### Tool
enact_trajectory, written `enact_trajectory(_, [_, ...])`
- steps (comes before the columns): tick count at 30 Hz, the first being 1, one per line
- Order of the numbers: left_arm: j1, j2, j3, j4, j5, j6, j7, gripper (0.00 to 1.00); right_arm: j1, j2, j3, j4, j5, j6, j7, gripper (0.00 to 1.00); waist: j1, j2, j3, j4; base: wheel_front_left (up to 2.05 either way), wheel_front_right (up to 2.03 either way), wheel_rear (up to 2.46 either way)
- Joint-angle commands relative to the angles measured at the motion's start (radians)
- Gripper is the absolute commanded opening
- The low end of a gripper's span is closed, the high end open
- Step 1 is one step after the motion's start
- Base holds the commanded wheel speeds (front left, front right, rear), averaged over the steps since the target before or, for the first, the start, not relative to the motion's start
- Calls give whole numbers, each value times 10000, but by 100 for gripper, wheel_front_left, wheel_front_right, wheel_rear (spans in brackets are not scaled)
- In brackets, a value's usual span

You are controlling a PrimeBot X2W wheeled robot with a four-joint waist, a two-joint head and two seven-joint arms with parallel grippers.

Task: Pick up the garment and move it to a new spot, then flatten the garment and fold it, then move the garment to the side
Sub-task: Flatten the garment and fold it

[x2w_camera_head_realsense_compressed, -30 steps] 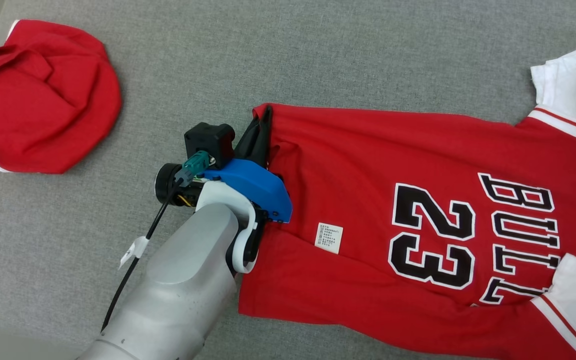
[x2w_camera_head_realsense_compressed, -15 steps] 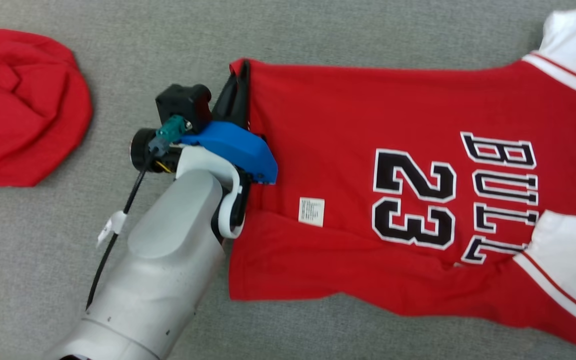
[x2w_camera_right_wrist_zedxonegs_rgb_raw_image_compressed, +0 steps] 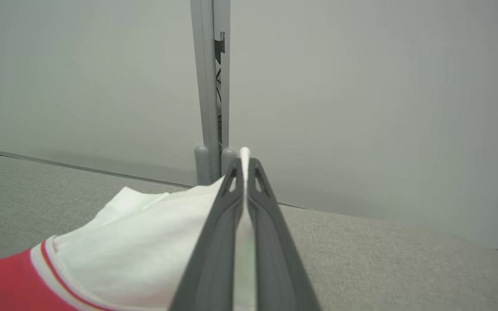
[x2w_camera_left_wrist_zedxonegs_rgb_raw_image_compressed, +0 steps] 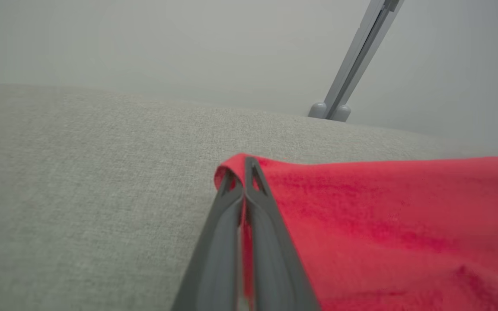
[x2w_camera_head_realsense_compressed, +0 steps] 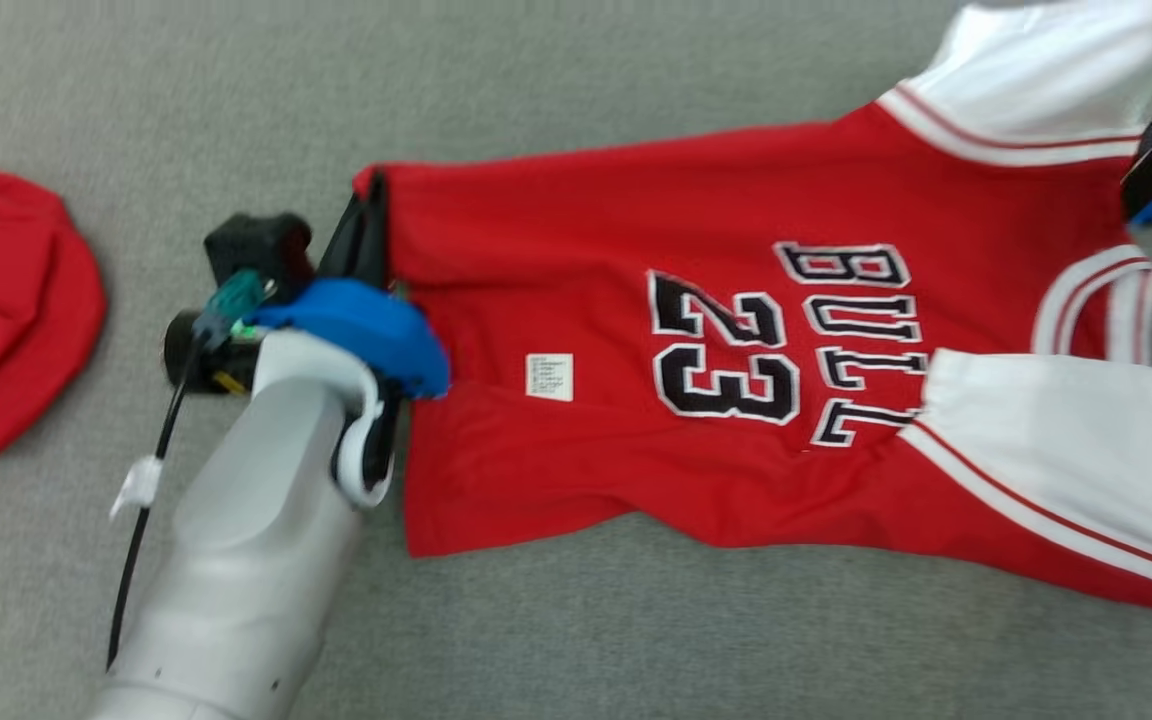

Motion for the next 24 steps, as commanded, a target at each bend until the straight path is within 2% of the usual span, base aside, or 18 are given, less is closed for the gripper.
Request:
enact_trajectory(1, [92,73,66,14,57,-20,-27,0,166,-12,-50,-79,2,-2,-44,0,0,0,-533,-517,0,0,0])
enact_trajectory(9, [1722,318,873,102,537,-620,-27,0,3135,503,-932,-1919,632,-2,-38,0,0,0,-1614,-1310,0,0,0])
enact_trajectory(15, [2978,248,1549,-23,839,-742,-27,0,5228,846,-1326,-2747,1197,-2,-40,0,0,0,-2187,-1550,0,0,0])
enact_trajectory(19, [3833,99,2076,-271,954,-798,-27,0,6254,1168,-1386,-2781,1426,-2,-40,0,0,0,-2511,-1591,0,0,0])
enact_trajectory(24, [4676,-183,2452,-357,1149,-922,-25,0,6881,1475,-1375,-2231,1529,-2,-41,0,0,0,-2730,-1513,0,0,0])
